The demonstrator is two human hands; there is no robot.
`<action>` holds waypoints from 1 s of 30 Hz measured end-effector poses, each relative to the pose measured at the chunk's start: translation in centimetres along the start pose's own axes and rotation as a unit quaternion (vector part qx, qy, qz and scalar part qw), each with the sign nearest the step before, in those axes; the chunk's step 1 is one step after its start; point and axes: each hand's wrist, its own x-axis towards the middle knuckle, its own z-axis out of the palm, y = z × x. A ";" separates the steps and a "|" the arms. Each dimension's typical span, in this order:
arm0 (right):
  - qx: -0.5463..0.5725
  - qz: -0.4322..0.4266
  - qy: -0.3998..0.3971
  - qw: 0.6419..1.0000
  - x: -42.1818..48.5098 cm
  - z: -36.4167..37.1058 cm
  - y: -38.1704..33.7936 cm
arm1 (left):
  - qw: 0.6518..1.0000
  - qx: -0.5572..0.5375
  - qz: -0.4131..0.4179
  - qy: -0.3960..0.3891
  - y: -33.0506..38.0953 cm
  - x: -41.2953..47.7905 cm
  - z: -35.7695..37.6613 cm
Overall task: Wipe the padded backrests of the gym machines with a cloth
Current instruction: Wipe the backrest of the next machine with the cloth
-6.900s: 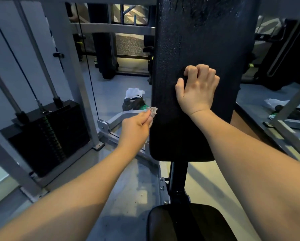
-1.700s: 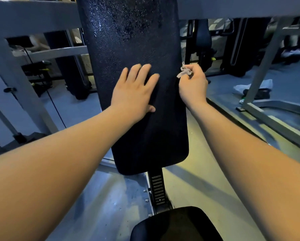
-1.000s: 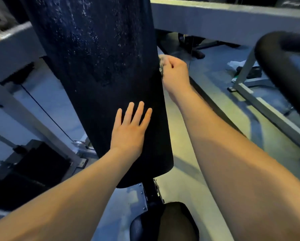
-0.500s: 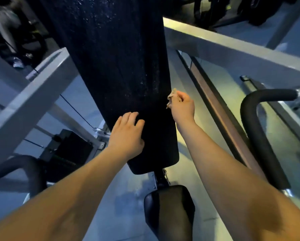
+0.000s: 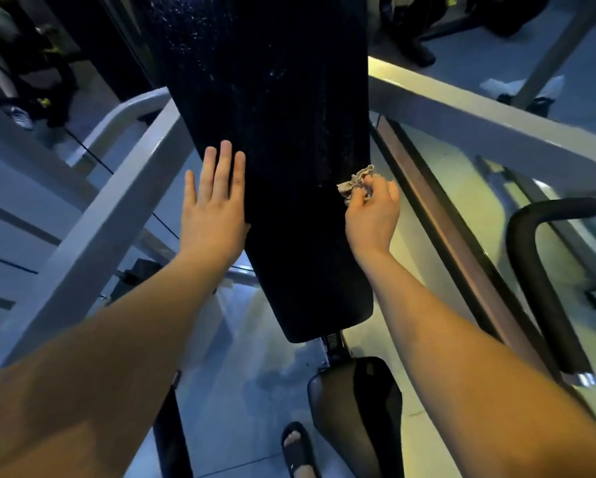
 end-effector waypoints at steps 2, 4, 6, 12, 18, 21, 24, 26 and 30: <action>0.025 0.045 0.007 0.999 -2.0 1.3 -0.8 | 1.000 -0.011 0.001 -0.004 -0.1 0.2 0.7; 0.018 0.030 -0.043 0.998 -5.3 2.8 -1.5 | 1.000 -0.023 0.005 -0.010 -0.5 0.2 0.8; 0.004 0.019 -0.113 0.993 -7.7 3.3 -1.9 | 0.999 -0.026 0.025 -0.005 -1.3 0.3 0.6; -0.011 0.132 0.013 0.991 -3.2 -0.4 -4.1 | 0.997 -0.006 0.078 -0.017 -3.3 0.2 -1.0; 0.012 0.189 -0.005 0.982 -1.8 -1.3 -4.5 | 0.992 0.026 0.113 -0.046 -4.4 0.3 -3.9; 0.034 0.220 -0.022 0.975 -4.1 -0.7 -4.6 | 0.988 0.011 0.124 -0.091 -4.7 0.0 -6.2; 0.069 0.250 -0.035 0.965 -6.4 -0.5 -4.9 | 0.984 -0.043 0.154 -0.076 -5.1 -0.2 -8.1; 0.080 0.259 -0.044 0.961 -7.6 -0.8 -5.3 | 0.982 -0.067 0.177 -0.029 -5.5 -0.2 -9.1; 0.108 0.259 -0.036 0.959 -9.2 -2.1 -6.8 | 0.974 -0.070 0.208 0.054 -6.7 0.5 -9.8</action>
